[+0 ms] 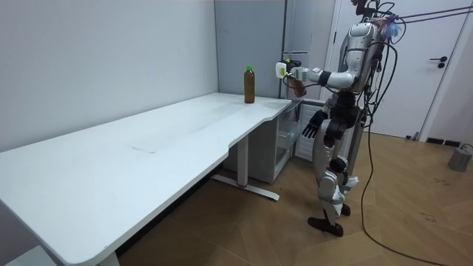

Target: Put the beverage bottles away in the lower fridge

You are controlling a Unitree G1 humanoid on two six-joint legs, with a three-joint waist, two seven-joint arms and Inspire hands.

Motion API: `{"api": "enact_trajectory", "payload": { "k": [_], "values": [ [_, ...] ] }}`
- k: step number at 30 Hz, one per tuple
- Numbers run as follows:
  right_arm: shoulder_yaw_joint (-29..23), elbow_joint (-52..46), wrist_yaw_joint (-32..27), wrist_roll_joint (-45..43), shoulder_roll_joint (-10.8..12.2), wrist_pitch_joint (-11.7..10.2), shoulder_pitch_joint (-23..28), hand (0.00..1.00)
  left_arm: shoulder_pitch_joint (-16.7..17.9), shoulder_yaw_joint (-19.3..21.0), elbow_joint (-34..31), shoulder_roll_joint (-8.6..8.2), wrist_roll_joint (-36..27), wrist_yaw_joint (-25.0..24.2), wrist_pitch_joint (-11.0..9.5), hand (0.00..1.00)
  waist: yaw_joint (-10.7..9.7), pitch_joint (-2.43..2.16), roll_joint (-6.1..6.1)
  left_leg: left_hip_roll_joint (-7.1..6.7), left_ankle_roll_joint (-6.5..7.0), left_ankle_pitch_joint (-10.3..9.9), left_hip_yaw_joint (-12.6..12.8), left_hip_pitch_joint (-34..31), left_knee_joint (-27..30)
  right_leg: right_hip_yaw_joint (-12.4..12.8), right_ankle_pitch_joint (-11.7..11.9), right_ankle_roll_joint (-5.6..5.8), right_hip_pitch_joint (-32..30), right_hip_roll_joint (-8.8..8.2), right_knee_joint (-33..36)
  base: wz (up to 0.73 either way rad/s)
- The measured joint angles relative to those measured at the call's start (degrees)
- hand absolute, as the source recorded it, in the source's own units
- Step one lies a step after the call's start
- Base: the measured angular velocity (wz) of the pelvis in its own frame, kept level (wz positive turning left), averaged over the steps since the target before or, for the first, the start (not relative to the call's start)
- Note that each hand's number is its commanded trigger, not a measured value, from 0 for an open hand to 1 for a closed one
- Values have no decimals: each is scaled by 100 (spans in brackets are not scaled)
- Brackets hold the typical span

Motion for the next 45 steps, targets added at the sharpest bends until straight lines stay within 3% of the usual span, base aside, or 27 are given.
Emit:
{"api": "enact_trajectory", "payload": {
  "k": [5,10,17,21,28,42,45],
  "values": [
    [39,-1334,695,-243,-12,108,153,0,89,1,-2,15,10,-26,0,100,70,20,-40,-11,17,10,-2,-84,94,-167,-9,15,17,-46,1,20],
    [145,-1714,1380,-333,-37,121,144,0,167,3,-7,46,13,-35,-40,100,196,34,-80,-27,19,8,-158,-137,153,-326,-15,25,63,-60,8,14],
    [141,-2543,2337,-407,-401,391,219,0,167,11,-16,63,12,-47,-74,100,335,50,-129,-17,18,8,-179,-239,266,-325,-20,32,9,-81,107,5],
    [146,-3021,2605,-397,-435,557,319,0,167,-24,-17,57,13,-128,-80,100,359,56,-175,-13,20,7,-168,-245,250,-312,-31,44,-31,-72,184,-1],
    [266,-3333,3309,94,-418,609,391,0,169,-262,-3,137,31,-176,-126,100,392,59,-170,-23,28,9,-204,-270,278,-320,-29,42,-33,-73,181,1],
    [372,-3318,3552,1061,-411,629,404,0,370,-507,109,232,47,-321,-152,100,273,68,-108,-15,33,7,-234,-478,375,-459,-30,43,-204,-126,270,3],
    [406,-3318,3549,1085,-405,754,403,0,371,-655,109,245,63,-337,-152,100,252,67,-107,-25,37,5,-219,-487,371,-453,-30,43,-212,-120,269,0]
  ]
}}
